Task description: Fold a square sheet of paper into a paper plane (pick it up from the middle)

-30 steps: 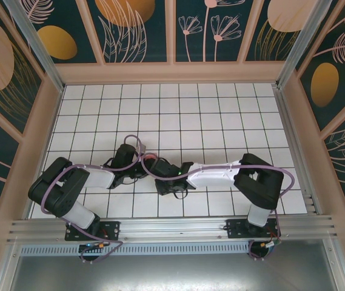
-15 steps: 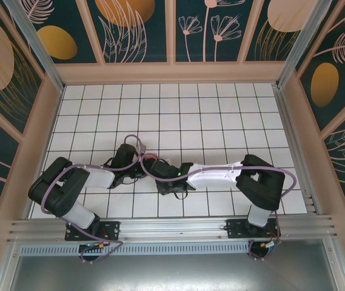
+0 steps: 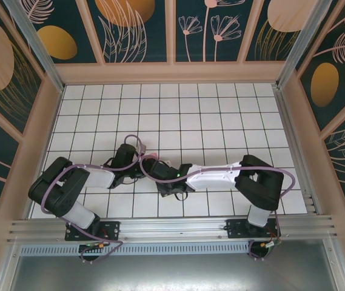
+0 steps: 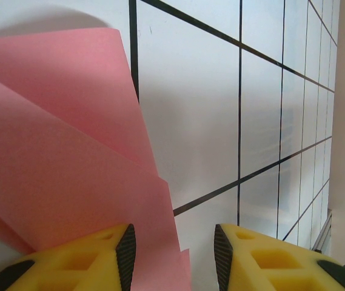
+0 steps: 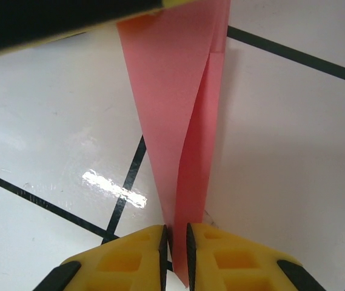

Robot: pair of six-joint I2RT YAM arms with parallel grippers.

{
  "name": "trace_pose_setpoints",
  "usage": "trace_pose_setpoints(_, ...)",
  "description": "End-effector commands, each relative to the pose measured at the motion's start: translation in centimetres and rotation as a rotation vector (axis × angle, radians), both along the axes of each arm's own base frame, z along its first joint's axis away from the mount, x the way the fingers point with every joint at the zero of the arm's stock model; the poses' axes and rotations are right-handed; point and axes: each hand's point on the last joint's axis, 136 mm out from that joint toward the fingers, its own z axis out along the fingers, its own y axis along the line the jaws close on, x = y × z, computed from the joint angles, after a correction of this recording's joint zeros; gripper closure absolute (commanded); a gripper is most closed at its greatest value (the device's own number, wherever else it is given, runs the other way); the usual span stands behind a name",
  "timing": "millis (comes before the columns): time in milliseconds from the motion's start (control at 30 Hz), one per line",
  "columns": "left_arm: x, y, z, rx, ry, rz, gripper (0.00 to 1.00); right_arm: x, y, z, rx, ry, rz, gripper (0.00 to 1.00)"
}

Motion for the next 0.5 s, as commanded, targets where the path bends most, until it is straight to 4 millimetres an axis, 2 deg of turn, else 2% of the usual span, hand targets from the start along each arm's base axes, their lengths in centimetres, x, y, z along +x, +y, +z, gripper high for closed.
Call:
trace_pose_setpoints(0, -1.92, 1.82, -4.98, 0.159, 0.112, 0.002, 0.58, -0.07, -0.7, -0.34, -0.051, -0.008, -0.003, 0.8)
trace_pose_setpoints(133, -1.84, 1.78, -4.93, 0.16, 0.11, 0.001, 0.58, -0.16, -0.87, -0.33, -0.048, -0.007, -0.004, 0.83)
trace_pose_setpoints(300, -1.89, 1.85, -5.03, 0.163, 0.114, 0.002, 0.58, -0.37, -1.06, -0.47, -0.044, 0.001, -0.005, 0.93)
trace_pose_setpoints(400, -1.91, 1.87, -5.05, 0.164, 0.114, 0.001, 0.58, -0.82, -0.62, -0.52, -0.005, 0.023, 0.014, 1.0)
trace_pose_setpoints(467, -1.95, 1.84, -5.06, 0.164, 0.113, -0.001, 0.58, -1.03, -0.31, -0.51, 0.025, 0.039, 0.023, 1.0)
